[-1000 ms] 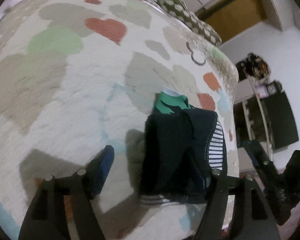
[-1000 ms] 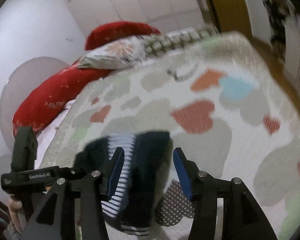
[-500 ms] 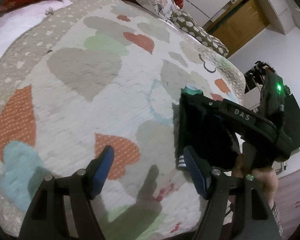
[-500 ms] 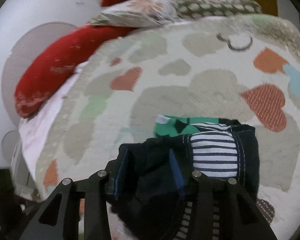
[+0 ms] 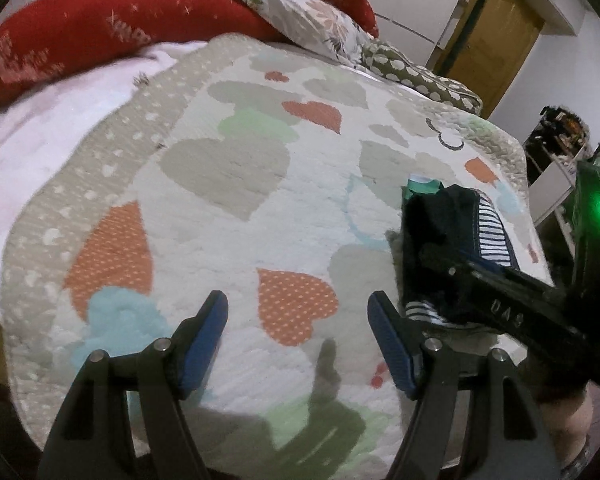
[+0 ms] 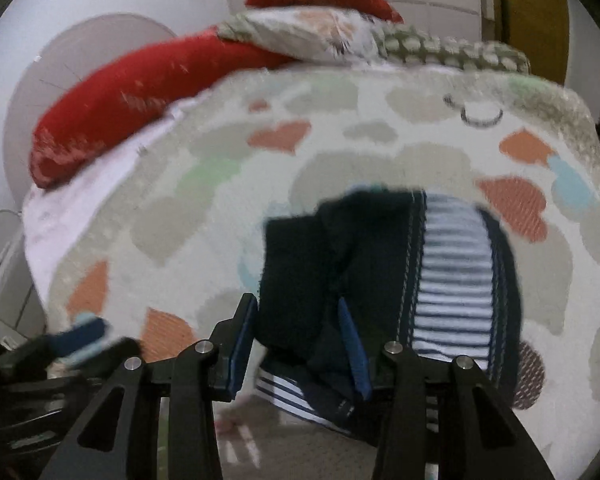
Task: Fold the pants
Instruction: 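Release the folded pants onto the bed and withdraw both tools, then grasp the folded pants bundle again with the right tool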
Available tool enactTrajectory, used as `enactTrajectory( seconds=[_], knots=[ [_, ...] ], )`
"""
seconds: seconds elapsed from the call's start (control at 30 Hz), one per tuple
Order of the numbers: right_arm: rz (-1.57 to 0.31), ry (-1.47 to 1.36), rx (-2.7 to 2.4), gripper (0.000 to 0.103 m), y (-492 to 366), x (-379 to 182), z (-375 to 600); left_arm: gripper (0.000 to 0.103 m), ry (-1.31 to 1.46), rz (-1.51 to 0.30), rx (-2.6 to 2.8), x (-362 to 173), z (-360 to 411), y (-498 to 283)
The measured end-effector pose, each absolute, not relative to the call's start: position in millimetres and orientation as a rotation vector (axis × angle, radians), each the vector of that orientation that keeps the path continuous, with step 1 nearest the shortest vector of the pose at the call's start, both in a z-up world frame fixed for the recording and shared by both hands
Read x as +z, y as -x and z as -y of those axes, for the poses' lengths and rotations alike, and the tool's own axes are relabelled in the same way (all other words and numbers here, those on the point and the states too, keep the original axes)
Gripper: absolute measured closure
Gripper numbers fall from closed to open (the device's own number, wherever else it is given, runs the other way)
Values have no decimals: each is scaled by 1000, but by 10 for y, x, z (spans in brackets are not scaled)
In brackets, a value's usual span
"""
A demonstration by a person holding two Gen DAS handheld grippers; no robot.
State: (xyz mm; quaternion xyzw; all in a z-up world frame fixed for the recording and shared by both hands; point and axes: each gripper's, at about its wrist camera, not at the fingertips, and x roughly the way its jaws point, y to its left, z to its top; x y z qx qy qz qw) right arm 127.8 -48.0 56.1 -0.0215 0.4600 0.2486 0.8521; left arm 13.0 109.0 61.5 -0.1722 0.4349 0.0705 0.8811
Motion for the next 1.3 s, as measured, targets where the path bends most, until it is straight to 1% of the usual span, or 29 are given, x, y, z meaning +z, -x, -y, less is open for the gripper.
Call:
enactTrajectory(
  seconds=[0.07, 0.1, 0.33, 0.4, 0.6, 0.8, 1.3],
  knots=[
    [-963, 19, 523, 57, -1265, 574, 525, 24, 324, -880, 183, 670, -1078, -50],
    [-955, -11, 535, 57, -1242, 624, 568, 23, 317, -875, 192, 684, -1071, -33],
    [-872, -116, 508, 52, -829, 844, 997, 23, 268, -866, 185, 814, -900, 91],
    [-855, -138, 469, 48, -684, 840, 1198, 23, 249, -869, 178, 841, -804, 124],
    [-866, -231, 377, 43, -478, 777, 1705, 23, 156, -871, 172, 889, -484, 166],
    [-844, -202, 338, 40, -410, 764, 1822, 23, 65, -868, 149, 945, -188, 193],
    [-865, -198, 326, 38, -413, 658, 1870, 22, 74, -912, 120, 889, -105, 157]
  ],
)
